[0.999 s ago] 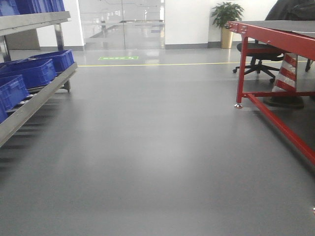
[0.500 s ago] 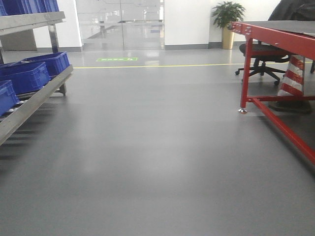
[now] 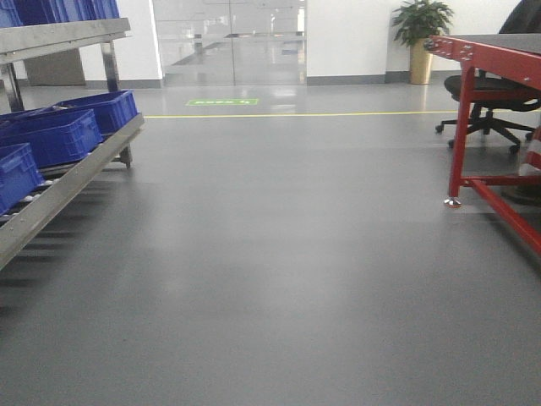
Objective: Move two blue bins to right shelf middle
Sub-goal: 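Drive the base along the aisle to the next shelf carrying the bin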
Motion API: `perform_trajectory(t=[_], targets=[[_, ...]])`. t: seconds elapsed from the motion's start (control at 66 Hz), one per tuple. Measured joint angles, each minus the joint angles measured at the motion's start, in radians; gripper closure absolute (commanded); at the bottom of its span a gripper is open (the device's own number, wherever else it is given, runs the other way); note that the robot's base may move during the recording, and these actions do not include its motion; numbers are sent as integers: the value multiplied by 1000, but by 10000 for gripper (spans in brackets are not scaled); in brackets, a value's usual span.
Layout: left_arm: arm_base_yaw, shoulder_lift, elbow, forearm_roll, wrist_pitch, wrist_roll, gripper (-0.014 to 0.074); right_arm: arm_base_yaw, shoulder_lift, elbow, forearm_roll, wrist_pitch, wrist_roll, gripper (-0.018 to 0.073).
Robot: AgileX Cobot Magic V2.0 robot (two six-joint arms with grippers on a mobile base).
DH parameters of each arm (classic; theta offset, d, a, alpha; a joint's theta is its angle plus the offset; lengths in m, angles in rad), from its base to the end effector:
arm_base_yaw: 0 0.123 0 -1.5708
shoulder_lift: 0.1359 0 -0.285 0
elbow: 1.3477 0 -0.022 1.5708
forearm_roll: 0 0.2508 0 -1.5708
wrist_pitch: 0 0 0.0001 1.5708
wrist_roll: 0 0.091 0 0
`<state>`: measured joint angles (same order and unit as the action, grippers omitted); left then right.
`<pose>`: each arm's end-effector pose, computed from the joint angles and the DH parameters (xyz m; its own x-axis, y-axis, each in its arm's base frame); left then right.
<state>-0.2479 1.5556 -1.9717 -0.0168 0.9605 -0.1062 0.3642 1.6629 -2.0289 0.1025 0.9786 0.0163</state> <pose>0.3148 -0.0810 0.5059 -0.4548 -0.0041 -0.8906 0.2061 0.9723 -0.1097 0.3325 0.1350 0.4848 -0.4966 -0.1108 -0.8609 -0.3881 0.9155 0.1060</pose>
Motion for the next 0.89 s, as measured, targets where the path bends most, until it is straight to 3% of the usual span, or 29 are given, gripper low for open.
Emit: perform_trajectory(t=[0.893], targets=[[0,8,0,-6,-2,0,707,0,0,0,-4,0,2,711]])
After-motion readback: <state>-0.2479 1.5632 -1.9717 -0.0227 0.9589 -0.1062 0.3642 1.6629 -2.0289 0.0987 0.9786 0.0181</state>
